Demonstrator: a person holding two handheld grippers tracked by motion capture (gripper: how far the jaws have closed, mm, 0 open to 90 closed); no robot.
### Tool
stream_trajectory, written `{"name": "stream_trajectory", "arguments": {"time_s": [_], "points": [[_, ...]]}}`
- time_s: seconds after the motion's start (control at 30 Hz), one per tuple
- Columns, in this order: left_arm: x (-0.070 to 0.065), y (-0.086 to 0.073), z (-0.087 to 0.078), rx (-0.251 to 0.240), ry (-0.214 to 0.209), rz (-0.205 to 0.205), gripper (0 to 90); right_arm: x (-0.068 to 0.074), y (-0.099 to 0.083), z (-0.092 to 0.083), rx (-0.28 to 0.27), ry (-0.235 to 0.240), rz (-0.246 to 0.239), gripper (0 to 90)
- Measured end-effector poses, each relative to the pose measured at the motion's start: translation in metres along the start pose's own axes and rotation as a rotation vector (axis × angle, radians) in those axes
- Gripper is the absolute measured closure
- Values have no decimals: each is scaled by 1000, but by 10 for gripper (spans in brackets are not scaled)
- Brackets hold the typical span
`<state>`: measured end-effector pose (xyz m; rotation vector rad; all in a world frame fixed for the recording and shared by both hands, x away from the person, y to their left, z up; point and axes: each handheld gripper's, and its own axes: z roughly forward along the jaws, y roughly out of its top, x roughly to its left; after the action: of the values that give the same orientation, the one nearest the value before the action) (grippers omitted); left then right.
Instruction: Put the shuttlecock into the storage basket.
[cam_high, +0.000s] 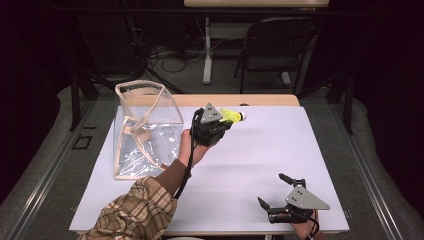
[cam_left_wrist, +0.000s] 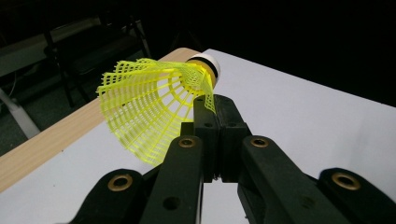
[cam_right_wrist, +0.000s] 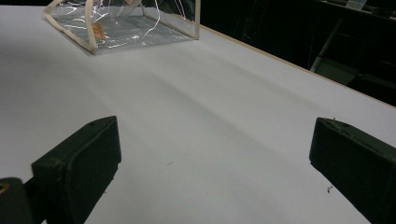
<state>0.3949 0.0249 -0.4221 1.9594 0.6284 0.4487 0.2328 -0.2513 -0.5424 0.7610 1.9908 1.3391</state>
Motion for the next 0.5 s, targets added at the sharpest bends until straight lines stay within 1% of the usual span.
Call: {"name": "stream_trajectory", "arguments": {"time_s": [0.2,0.4,0.5], "points": [[0,7,-1,-4,-1,12,895,-1,-1,1,-1,3,2,16],[0,10,-1,-2,2,19,894,-1,0,1,-3,3,0,16],[1,12,-1,-5,2,17,895,-1,0,2,-3,6,1,16]]}}
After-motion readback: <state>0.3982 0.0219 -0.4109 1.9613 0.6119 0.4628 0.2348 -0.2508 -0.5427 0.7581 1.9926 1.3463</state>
